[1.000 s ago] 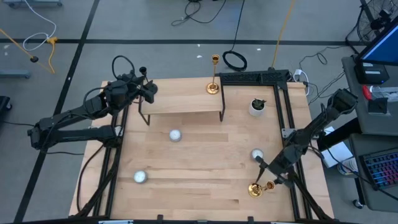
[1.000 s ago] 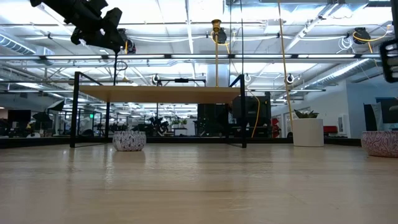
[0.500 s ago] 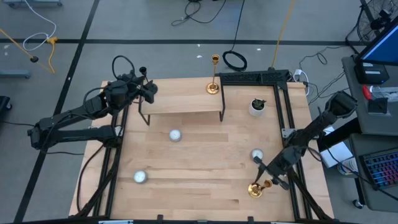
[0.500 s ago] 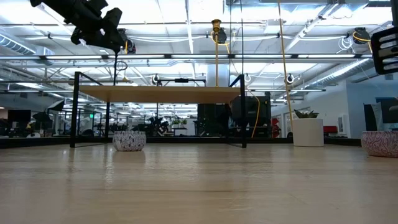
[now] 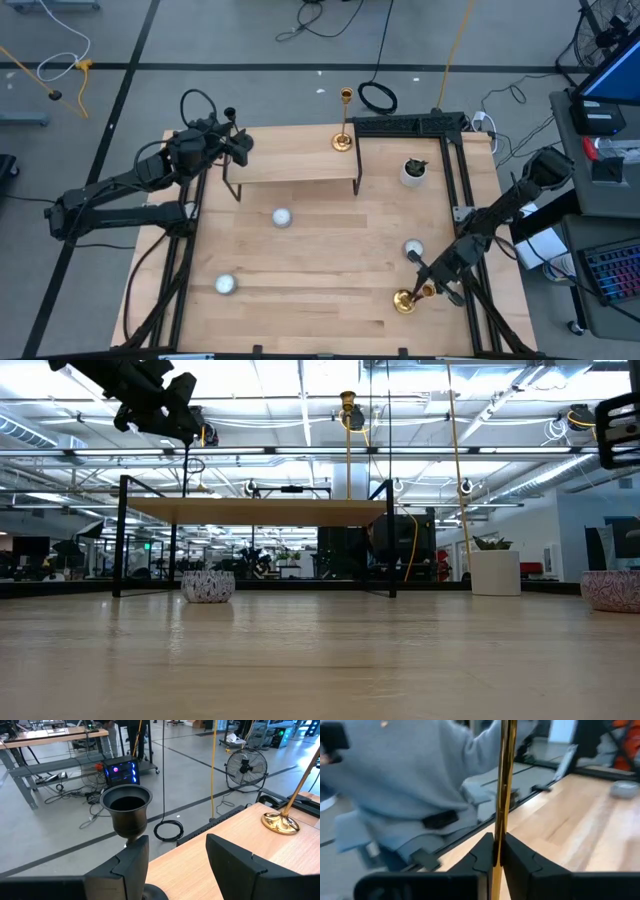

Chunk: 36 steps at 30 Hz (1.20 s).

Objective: Pick & Place candle stick holders
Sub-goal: Put the gold candle holder on the shelf

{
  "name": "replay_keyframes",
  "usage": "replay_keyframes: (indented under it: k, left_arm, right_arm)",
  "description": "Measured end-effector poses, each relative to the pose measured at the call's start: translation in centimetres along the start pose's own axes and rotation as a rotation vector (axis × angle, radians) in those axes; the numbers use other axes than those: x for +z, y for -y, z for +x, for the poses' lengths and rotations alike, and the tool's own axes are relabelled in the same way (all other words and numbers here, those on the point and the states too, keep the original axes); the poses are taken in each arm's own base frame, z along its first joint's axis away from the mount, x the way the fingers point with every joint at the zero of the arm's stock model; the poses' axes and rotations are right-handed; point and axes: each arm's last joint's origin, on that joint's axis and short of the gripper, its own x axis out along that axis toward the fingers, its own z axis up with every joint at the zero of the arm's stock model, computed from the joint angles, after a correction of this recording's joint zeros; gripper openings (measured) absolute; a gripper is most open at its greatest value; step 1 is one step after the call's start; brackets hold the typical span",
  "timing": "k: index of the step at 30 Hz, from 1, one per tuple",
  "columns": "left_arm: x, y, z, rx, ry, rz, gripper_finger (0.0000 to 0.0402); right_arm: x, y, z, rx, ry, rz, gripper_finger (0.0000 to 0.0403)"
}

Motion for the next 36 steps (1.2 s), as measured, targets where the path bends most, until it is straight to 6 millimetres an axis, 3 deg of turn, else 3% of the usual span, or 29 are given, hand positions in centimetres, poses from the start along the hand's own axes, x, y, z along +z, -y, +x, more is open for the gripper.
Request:
replay_keyframes:
  k: [14,22,28,36]
  left_arm:
    - [-0.1,0.4,0.0,-0.145,-0.018,0.056,0.0205]
    - [-0.1,0.4,0.0,-0.151,-0.018,0.078,0.0205]
    - [0.0,0.6,-0.3,-0.233,-0.02,0.075,0.0204]
    - [0.0,1.5,-1.4,-0.532,-0.009,0.15,0.0204]
  right_arm:
    - [2.5,1.4,0.4,-0.266,0.184,0.023,0.0012]
    - [6.8,4.3,2.6,-0.422,0.162,-0.086,0.0013]
    - [10.5,6.7,2.8,-0.583,0.239,-0.198,0.0017]
    - [11.7,10.4,1.5,-0.79,0.257,-0.205,0.0012]
